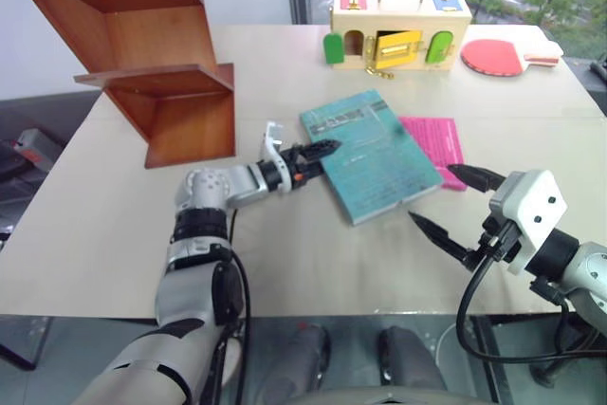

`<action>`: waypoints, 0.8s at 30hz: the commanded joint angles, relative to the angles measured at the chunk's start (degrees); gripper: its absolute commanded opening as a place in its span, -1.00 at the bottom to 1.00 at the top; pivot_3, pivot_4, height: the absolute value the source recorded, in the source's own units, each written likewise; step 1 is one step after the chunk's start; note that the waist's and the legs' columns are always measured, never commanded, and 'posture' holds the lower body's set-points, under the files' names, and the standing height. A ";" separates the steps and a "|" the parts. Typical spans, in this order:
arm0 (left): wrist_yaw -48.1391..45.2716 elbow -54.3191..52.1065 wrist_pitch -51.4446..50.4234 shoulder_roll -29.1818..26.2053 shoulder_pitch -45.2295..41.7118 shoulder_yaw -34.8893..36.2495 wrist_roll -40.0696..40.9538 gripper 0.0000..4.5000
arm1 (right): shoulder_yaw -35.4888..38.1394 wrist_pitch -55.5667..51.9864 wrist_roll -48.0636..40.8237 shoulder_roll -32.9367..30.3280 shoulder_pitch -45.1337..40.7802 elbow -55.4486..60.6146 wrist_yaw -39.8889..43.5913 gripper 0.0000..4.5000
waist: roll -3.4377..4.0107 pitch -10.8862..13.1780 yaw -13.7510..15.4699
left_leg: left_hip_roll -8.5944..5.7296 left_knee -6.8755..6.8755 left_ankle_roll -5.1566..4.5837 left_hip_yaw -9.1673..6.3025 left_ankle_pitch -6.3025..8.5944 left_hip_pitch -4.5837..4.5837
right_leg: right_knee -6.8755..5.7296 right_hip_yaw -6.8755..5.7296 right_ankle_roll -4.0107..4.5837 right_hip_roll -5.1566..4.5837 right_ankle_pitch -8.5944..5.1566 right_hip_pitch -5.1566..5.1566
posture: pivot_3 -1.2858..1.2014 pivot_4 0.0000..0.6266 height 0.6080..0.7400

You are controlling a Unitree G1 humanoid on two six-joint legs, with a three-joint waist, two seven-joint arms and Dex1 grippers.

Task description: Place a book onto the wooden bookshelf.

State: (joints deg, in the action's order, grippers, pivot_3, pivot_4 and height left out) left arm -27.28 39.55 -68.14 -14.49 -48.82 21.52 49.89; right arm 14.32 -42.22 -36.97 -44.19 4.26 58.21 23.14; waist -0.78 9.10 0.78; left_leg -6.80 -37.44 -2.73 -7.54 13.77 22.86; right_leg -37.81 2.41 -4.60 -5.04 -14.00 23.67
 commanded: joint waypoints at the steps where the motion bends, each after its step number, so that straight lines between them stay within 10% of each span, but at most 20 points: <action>1: -2.64 1.03 -0.37 -1.21 -1.25 0.76 -0.32 0.01 | 0.70 1.48 -0.98 -0.73 -0.64 1.79 -1.29 1.00 | 0.00 0.00 -0.02 | 0.00 0.00 0.00 0.00 0.00 0.00 | -0.01 0.00 0.00 0.00 0.00 0.00 | 0.03 -0.52 1.00; 6: -2.65 -1.12 -3.99 -2.86 -0.22 3.37 1.46 -0.98 | 0.72 1.98 -1.17 -1.31 -0.04 1.79 -1.92 1.00 | -0.02 -0.01 -0.04 | 0.01 0.00 0.00 -0.01 0.00 0.00 | -0.02 0.00 0.00 0.00 0.00 0.01 | 0.03 -0.52 1.00; 16: -2.09 -18.67 -10.26 -4.43 2.70 7.60 8.52 -0.98 | 0.98 1.08 -1.77 -0.48 -1.79 1.54 -2.32 1.00 | -0.07 0.03 -0.01 | 0.01 0.00 0.00 -0.02 0.00 0.00 | -0.02 0.01 0.00 -0.03 0.00 0.01 | 0.03 -0.52 1.00; 24: -14.91 -55.26 17.35 -16.37 1.41 -8.72 -5.99 -0.98 | 3.08 3.21 -5.22 0.70 -6.64 -3.88 0.29 1.00 | -0.20 0.12 0.01 | 0.02 0.08 0.02 0.07 0.00 0.01 | 0.10 0.08 0.03 -0.09 0.01 0.02 | 0.03 -0.52 1.00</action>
State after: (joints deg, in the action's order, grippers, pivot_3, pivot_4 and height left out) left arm -40.19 -11.41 -57.45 -29.08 -45.44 14.18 47.39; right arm 15.91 -40.97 -41.69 -43.84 -1.59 54.72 22.48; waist -0.98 9.22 0.79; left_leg -6.78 -37.34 -2.71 -7.46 13.78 22.84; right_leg -37.71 2.49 -4.57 -5.12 -13.99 23.67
